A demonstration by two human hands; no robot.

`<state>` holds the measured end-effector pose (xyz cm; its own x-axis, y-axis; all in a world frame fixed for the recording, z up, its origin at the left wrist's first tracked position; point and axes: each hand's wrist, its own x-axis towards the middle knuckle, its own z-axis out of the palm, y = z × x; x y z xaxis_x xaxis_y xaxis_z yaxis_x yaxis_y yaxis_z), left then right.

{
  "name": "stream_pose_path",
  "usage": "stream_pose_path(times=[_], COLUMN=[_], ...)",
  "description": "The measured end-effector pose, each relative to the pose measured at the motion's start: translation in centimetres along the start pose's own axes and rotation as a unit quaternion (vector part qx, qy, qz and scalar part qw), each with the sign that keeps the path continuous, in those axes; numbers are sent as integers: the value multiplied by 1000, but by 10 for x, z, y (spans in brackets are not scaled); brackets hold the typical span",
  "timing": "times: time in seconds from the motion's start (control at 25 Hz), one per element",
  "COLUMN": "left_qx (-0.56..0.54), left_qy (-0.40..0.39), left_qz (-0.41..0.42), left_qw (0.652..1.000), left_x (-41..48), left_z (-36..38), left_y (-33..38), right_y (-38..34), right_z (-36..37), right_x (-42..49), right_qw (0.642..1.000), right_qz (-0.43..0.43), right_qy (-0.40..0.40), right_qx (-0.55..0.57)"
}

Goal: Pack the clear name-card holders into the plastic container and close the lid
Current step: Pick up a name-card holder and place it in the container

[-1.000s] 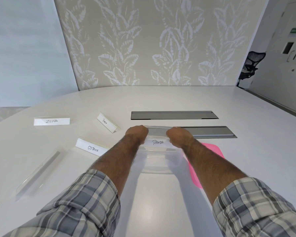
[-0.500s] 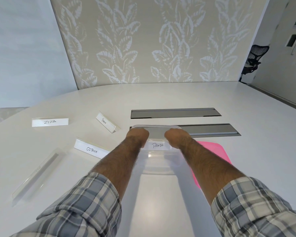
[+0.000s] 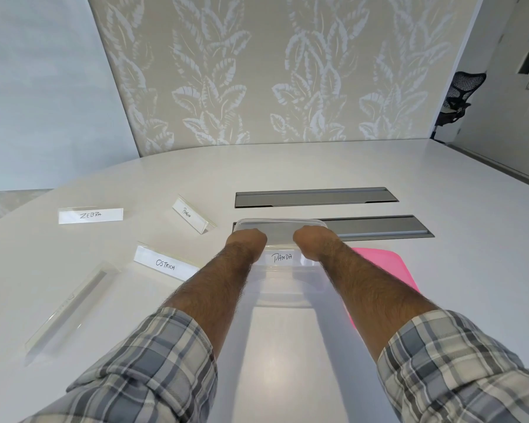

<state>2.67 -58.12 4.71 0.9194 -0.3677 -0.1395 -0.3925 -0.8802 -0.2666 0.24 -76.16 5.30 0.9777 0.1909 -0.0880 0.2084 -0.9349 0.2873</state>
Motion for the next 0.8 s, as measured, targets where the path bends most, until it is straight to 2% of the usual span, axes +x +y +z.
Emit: stream_pose_path(times=[0.32,0.64,0.8], left_qx=[-57,-73,-51], left_qy=[32,208,194], left_qz=[20,56,14], left_qw=[998,974,980], left_x=[-4,-32,-56], left_z=[-12,-41,-38], left_y=[-5,-38,-76], right_y=[3,-4,-28], right_z=[-7,-46,-69], right_x=[-6,-11,-11], right_qw=[998,989,985], right_qz=[13,9,-3], right_qy=[40,113,123], right_qx=[46,91,121])
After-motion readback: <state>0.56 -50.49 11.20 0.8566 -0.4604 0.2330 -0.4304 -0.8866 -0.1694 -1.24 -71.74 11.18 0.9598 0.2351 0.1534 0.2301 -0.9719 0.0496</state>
